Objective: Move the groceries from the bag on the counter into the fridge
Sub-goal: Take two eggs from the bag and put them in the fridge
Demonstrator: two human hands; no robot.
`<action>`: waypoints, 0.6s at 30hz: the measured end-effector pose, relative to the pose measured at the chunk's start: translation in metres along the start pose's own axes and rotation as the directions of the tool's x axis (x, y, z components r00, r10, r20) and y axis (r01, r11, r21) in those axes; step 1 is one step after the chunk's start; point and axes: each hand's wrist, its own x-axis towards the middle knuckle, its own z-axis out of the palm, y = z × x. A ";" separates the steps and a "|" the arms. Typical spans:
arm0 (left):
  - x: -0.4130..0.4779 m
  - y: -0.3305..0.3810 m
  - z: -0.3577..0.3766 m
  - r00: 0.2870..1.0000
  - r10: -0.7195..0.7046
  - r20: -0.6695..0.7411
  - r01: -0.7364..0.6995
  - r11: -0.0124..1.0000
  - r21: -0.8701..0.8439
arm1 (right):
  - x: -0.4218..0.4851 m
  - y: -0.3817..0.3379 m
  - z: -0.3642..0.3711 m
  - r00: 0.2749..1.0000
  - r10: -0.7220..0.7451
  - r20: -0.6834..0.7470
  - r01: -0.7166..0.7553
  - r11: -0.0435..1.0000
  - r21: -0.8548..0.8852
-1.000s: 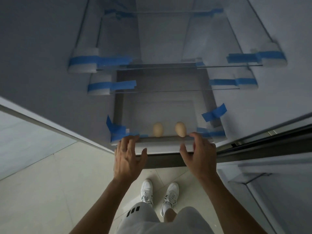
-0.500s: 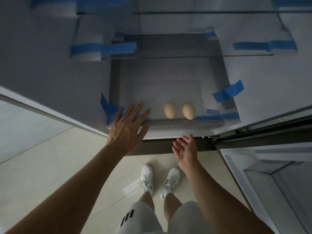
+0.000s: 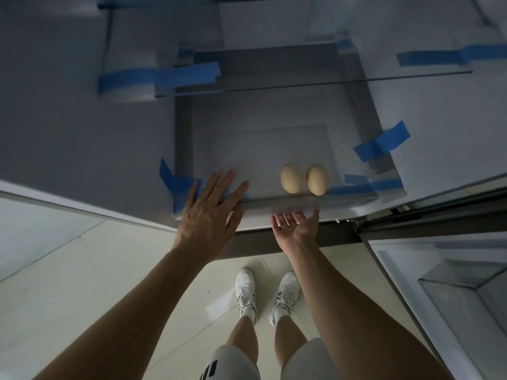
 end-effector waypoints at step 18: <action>0.001 -0.003 -0.003 0.999 0.019 0.037 -0.018 1.000 -0.006 | -0.034 0.011 -0.063 1.000 -0.014 0.010 0.013 0.999 0.048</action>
